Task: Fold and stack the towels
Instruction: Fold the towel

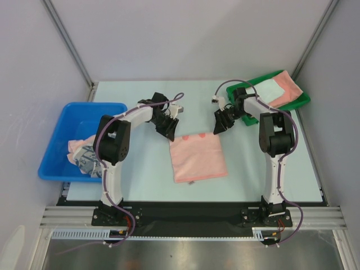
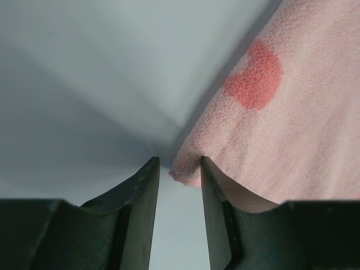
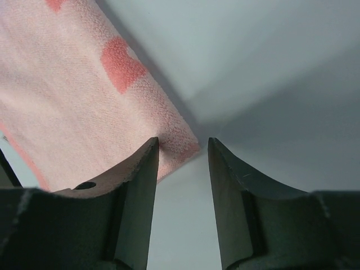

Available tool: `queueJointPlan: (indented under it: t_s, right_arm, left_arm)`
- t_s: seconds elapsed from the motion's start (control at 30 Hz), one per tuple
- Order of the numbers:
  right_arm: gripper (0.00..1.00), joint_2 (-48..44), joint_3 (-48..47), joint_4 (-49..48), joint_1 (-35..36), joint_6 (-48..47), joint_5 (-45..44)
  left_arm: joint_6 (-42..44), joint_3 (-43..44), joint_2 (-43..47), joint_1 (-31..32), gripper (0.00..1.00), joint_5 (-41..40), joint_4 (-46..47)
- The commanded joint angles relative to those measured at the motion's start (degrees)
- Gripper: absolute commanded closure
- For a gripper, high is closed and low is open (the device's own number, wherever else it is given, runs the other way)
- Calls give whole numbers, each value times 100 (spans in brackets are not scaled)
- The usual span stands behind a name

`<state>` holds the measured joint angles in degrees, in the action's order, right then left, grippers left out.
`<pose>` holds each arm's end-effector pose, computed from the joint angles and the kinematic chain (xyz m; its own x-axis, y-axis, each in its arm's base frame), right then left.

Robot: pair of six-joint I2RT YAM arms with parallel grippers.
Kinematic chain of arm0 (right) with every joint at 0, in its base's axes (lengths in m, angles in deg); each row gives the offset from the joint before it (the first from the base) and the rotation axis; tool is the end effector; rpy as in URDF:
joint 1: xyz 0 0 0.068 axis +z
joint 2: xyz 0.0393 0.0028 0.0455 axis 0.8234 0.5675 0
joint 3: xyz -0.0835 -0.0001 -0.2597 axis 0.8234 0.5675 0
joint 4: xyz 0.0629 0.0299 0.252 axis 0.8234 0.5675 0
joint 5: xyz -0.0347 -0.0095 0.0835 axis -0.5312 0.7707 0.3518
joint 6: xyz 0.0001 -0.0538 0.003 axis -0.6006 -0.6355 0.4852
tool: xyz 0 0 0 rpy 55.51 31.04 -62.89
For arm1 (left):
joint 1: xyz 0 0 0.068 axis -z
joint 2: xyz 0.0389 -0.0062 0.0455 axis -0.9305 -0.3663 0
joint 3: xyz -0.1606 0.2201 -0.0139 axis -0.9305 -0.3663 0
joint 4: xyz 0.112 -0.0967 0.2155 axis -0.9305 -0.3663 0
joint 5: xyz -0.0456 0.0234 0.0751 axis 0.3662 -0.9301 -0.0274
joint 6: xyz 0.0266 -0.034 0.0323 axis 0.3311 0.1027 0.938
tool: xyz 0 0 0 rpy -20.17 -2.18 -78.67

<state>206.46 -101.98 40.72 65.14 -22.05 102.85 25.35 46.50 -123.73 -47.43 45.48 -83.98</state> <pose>0.4332 0.0992 0.1547 -0.6241 -0.5193 -0.5838 -0.7793 0.4676 0.4172 0.3915 -0.1672 0.1589 -0.7516 0.5328 -0.3888 0.6525 0.6867 -0.3203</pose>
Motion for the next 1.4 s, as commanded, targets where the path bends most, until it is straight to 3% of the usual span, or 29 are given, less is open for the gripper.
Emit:
queueJointPlan:
  t_s: [0.0,0.17,0.2,0.27,0.3,0.33,0.7,1.0,1.2,1.37]
  right_arm:
    - [55,83,-188,-65,-22,-149,224]
    - [61,128,-171,22,-83,-210,347]
    - [67,101,-144,14,-110,-202,365]
    - [79,49,-83,-56,-163,-184,348]
    - [94,-12,-65,-126,-206,-80,295]
    - [99,-48,-65,-188,-224,-26,242]
    - [100,-268,23,-724,-286,194,277]
    - [100,-837,5,-1778,-189,877,-451]
    - [100,-1813,58,-2350,-207,1266,-900]
    - [100,-2850,321,-2307,-137,1433,-918]
  left_arm:
    - [244,140,-129,-34,60,322,-99]
    - [296,193,-155,-43,73,401,-170]
    - [288,219,-164,-60,77,436,-178]
    - [297,280,-199,-86,96,445,-240]
    - [305,385,-225,-104,100,419,-266]
    - [305,438,-260,-122,100,401,-284]
    - [332,1519,-577,-254,100,533,-609]
    - [200,2379,-639,-298,100,-371,-863]
    - [42,2969,213,-298,100,-951,-1110]
    - [15,2883,1222,-263,100,-786,-1250]
